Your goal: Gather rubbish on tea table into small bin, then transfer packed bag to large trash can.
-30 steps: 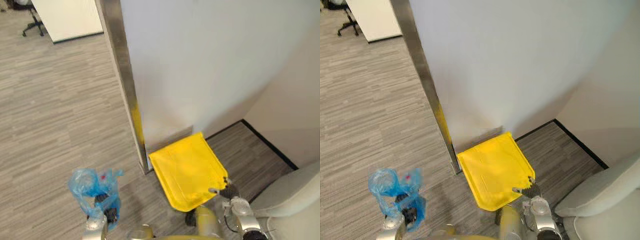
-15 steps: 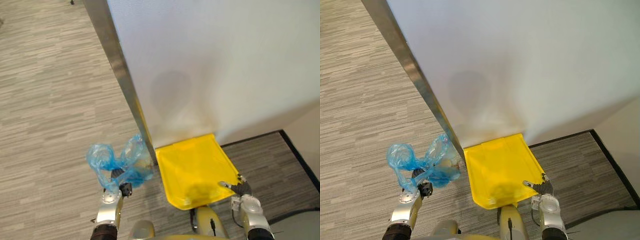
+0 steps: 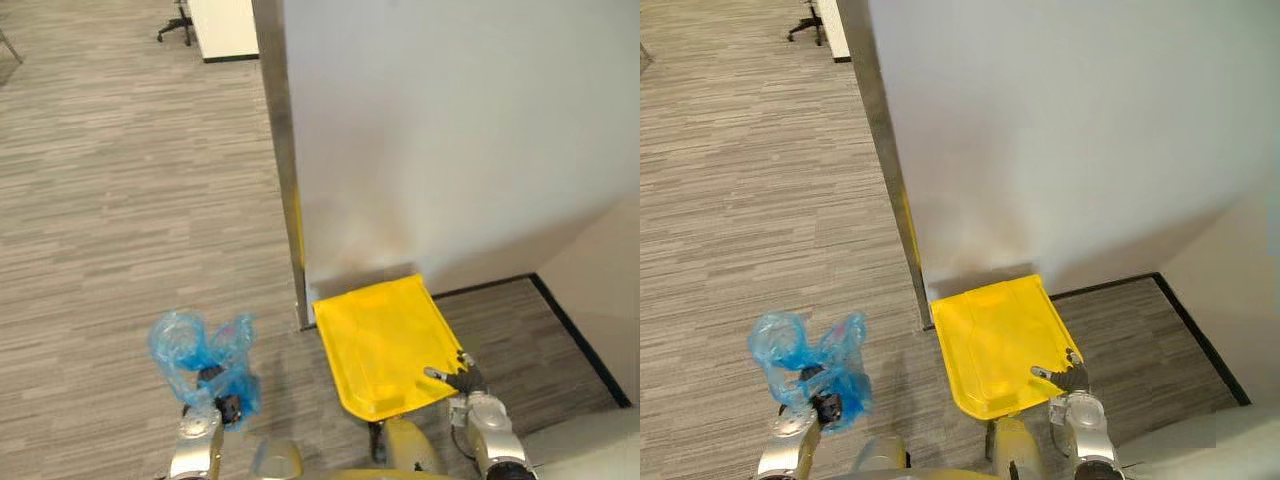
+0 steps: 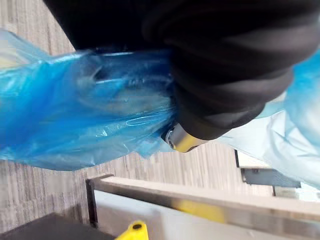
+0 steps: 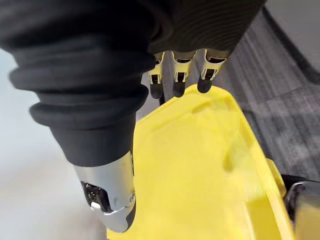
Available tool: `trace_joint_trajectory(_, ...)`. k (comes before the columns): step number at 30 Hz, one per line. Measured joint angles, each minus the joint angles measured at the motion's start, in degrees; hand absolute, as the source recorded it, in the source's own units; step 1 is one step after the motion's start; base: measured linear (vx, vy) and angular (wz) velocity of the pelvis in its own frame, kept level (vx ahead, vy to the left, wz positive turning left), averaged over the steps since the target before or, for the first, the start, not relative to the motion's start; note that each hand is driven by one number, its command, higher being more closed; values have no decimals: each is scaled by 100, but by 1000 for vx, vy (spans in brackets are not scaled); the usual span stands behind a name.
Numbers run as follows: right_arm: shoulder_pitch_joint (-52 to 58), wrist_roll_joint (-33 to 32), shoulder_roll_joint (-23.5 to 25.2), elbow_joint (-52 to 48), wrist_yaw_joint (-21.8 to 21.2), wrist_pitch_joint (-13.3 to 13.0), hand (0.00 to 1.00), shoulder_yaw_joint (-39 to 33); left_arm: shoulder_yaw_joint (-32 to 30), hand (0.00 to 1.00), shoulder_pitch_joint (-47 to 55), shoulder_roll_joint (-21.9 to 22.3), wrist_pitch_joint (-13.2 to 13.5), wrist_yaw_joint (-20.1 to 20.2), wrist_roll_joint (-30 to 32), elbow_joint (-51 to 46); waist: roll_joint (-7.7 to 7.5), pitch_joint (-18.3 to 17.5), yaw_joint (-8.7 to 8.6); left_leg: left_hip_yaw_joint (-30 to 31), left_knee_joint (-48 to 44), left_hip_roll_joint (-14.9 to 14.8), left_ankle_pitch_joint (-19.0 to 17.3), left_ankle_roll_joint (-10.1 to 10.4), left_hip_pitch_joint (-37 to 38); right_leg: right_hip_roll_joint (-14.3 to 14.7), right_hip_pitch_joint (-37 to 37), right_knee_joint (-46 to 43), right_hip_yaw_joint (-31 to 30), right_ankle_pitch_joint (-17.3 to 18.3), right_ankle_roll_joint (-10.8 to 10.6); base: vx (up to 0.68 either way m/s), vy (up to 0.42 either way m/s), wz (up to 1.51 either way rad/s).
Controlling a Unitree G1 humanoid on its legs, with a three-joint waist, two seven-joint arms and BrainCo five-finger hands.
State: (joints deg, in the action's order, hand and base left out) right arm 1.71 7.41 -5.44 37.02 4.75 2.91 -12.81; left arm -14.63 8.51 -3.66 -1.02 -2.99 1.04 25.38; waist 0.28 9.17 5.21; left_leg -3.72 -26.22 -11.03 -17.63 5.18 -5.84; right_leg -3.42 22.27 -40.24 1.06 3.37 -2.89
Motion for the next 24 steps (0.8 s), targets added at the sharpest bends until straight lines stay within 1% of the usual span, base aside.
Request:
trace_joint_trajectory(1, 74, 0, -11, -1, 0, -3, 0, 1, -91, 100, 35, 14, 2, -13, -45, -42, -48, -50, 3, 113, 310, 0, 312, 53, -52, -188, -28, -1202, -55, 227, -45, -250, -113, 16)
trace_joint_trajectory(2, 85, 0, -14, -1, 0, -5, 0, 9, -105, 100, 64, 19, 6, -15, -46, -79, -77, -83, 10, 141, 441, 1, 437, 84, -78, -258, -76, -1496, -118, 243, -57, -288, -216, 26)
trace_joint_trajectory(3, 97, 1, -25, -7, -2, -30, 0, 63, -139, 100, 137, 32, 12, -19, -50, -191, -150, -169, 16, 221, 705, 3, 728, 170, -173, -383, -289, -1861, -310, 242, -81, -237, -298, 23)
trace_joint_trajectory(4, 109, 1, -53, -15, -4, -45, 0, 116, -211, 100, 219, 50, 32, -16, -57, -343, -299, -301, 40, 291, 882, 27, 1003, 306, -390, -450, -651, -1489, -580, 196, -302, -221, -331, 22)
trace_joint_trajectory(5, 97, 2, -99, -13, -3, -49, 0, 117, -299, 100, 198, 85, 32, -21, -61, -345, -318, -376, 57, 348, 944, 4, 1119, 387, -523, -324, -791, -1130, -590, 532, -580, -274, -390, 21)
trace_joint_trajectory(6, 117, 2, -249, -31, 14, -57, 0, 112, -374, 100, 189, 372, 23, -33, -70, -332, -69, -512, 167, 508, 1248, -148, 1531, 201, -842, -39, -924, -243, -631, 893, -614, -230, -288, 14)
trace_joint_trajectory(7, 153, -1, -393, -35, 31, -58, 0, 35, -352, 100, 195, 514, 36, -22, -85, -338, -22, -568, 193, 457, 1367, -92, 1719, 34, -987, 42, -1064, 432, -651, 1092, -532, -227, -238, 15)
trace_joint_trajectory(8, 150, -2, -444, -39, 43, -59, 0, 23, -348, 100, 196, 567, 39, -22, -108, -350, 23, -595, 204, 383, 1470, -89, 1827, -82, -1065, 49, -1143, 797, -628, 1188, -445, -155, -120, 19)
trace_joint_trajectory(9, 137, -4, -526, -85, 52, -61, 0, -5, -310, 100, 179, 575, 40, -23, -152, -357, 20, -594, 198, 367, 1709, -73, 2180, -71, -1252, 14, -1213, 1367, -558, 1421, -260, -171, -111, 16)
trace_joint_trajectory(10, 131, -5, -532, -111, 55, -63, 0, -31, -291, 100, 173, 564, 40, -24, -154, -357, 9, -579, 198, 367, 1820, -68, 2296, -25, -1301, 2, -1206, 1536, -517, 1563, -199, -234, -141, 30)
trace_joint_trajectory(11, 103, -8, -569, -148, 60, -60, 0, -72, -223, 100, 175, 582, 27, -30, -157, -317, 122, -500, 161, 424, 1895, -90, 2520, -8, -1388, 33, -1178, 1559, -357, 1659, -108, -270, -125, 66)
trace_joint_trajectory(12, 259, -9, -575, -158, 75, -29, 0, -89, -40, 100, 207, 549, 22, -15, -162, -336, 100, -467, 87, 502, 2271, -2, 3158, 128, -1360, -96, -1137, 1506, -103, 1634, -23, -284, -87, 82)
trace_joint_trajectory(13, 304, -9, -571, -157, 74, -23, 0, -100, -1, 100, 209, 550, 23, -11, -164, -376, 10, -472, 30, 455, 2281, 42, 3155, 113, -1402, -188, -1112, 1531, 30, 1624, -7, -275, 18, 94)
trace_joint_trajectory(14, 304, -11, -519, -158, 83, -24, 0, -212, 43, 100, 186, 538, 23, 7, -168, -392, -56, -483, -7, 212, 1339, 169, 2523, 98, -1645, -329, -1056, 1542, 159, 1550, -22, -240, 86, 73)
trace_joint_trajectory(15, 304, -13, -513, -159, 135, -28, 0, -268, 74, 100, 160, 509, 27, 30, -169, -392, -116, -478, -50, -139, 188, 267, 1751, -18, -1751, -486, -1074, 1662, 258, 1404, -83, -219, 105, 59)
trace_joint_trajectory(16, 304, -13, -526, -159, 142, -31, 0, -270, 71, 100, 171, 505, 29, 27, -173, -392, -100, -487, -64, -225, -62, 262, 1486, -64, -1693, -501, -1102, 1734, 268, 1338, -105, -176, 127, 35)
trace_joint_trajectory(17, 330, -13, -507, -135, 140, -48, 0, -277, 60, 100, 173, 495, 39, 24, -205, -347, -56, -522, -106, -422, -195, 226, 1094, -126, -1476, -510, -1168, 1892, 275, 1210, -182, -127, 208, 17)
trace_joint_trajectory(18, 296, -13, -481, -47, 150, -78, 0, -301, 60, 100, 149, 495, 45, 25, -216, -205, 111, -625, -142, -562, 421, 240, 959, -100, -1199, -466, -1198, 2081, 284, 1067, -288, -88, 181, 14)
trace_joint_trajectory(19, 245, -15, -431, 94, 151, -89, 0, -301, 60, 100, 95, 449, 46, 23, -218, -105, 30, -630, -148, -605, 724, 325, 1056, -128, -1126, -487, -1190, 2195, 268, 1007, -330, -106, 204, 5)
trace_joint_trajectory(20, 200, -15, -358, 316, 133, -88, 0, -296, 107, 100, 34, 347, 45, 26, -226, 71, -108, -665, -154, -679, 1231, 499, 1362, -192, -943, -530, -1211, 2569, 135, 799, -308, -115, 153, -12)
trace_joint_trajectory(21, 162, -15, -341, 501, 126, -107, 0, -301, 166, 100, 36, 255, 45, 28, -228, 168, -187, -706, -161, -722, 1739, 637, 1609, -239, -784, -561, -1278, 2911, -25, 624, -284, -137, 179, -12)
trace_joint_trajectory(23, 122, -15, -357, 615, 147, -118, 0, -315, 162, 100, 51, 217, 44, 23, -228, 269, -191, -706, -218, -740, 2049, 737, 1794, -301, -648, -582, -1358, 3126, -137, 492, -284, -108, 125, -3)
trace_joint_trajectory(24, 95, -15, -356, 753, 143, -119, 0, -308, 162, 100, 53, 138, 45, 22, -227, 396, -180, -703, -291, -769, 2336, 804, 1948, -319, -472, -604, -1448, 3243, -172, 395, -294, -101, 103, -5)
